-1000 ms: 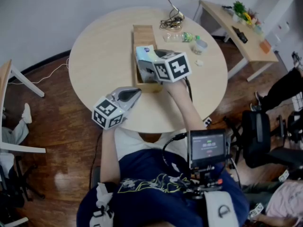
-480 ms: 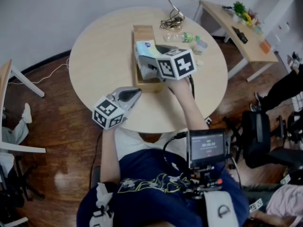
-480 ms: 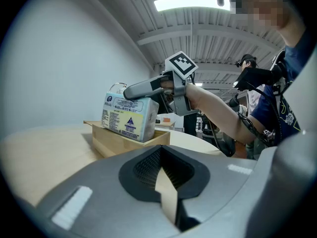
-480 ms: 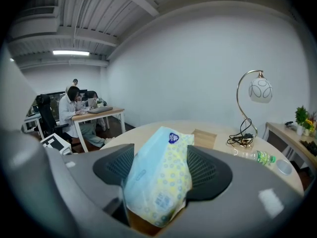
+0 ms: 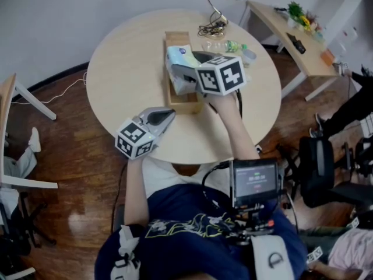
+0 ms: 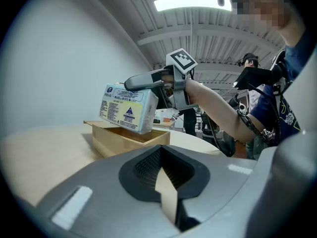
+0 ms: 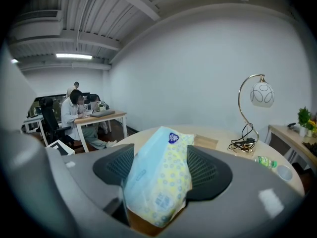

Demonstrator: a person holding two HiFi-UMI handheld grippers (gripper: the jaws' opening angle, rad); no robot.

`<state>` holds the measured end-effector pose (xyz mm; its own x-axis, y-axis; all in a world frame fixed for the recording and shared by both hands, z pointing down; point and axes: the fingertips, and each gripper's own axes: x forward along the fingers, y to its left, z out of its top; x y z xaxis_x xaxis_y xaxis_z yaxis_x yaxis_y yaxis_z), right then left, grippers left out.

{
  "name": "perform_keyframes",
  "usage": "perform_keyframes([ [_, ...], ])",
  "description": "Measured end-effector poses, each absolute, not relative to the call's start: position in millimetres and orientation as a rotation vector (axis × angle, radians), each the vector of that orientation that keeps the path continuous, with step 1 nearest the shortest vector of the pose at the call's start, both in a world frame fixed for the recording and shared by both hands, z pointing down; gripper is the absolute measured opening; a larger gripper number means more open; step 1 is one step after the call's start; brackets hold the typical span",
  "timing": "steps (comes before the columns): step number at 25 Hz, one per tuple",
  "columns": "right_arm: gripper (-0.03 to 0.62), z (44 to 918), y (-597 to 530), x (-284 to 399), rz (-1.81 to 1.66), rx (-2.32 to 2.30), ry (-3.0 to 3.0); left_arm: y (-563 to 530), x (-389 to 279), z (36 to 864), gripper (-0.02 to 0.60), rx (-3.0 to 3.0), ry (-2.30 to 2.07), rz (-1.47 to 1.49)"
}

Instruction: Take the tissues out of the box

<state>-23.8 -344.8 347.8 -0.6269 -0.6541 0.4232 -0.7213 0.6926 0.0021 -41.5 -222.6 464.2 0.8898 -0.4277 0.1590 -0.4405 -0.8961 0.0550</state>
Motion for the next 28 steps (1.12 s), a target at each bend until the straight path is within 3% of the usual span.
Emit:
perform_keyframes([
  [28, 0.325, 344.3, -347.8, 19.8, 0.302, 1.112, -2.525, -223.9, -45.9, 464.8, 0.000, 2.958, -0.685, 0.207],
])
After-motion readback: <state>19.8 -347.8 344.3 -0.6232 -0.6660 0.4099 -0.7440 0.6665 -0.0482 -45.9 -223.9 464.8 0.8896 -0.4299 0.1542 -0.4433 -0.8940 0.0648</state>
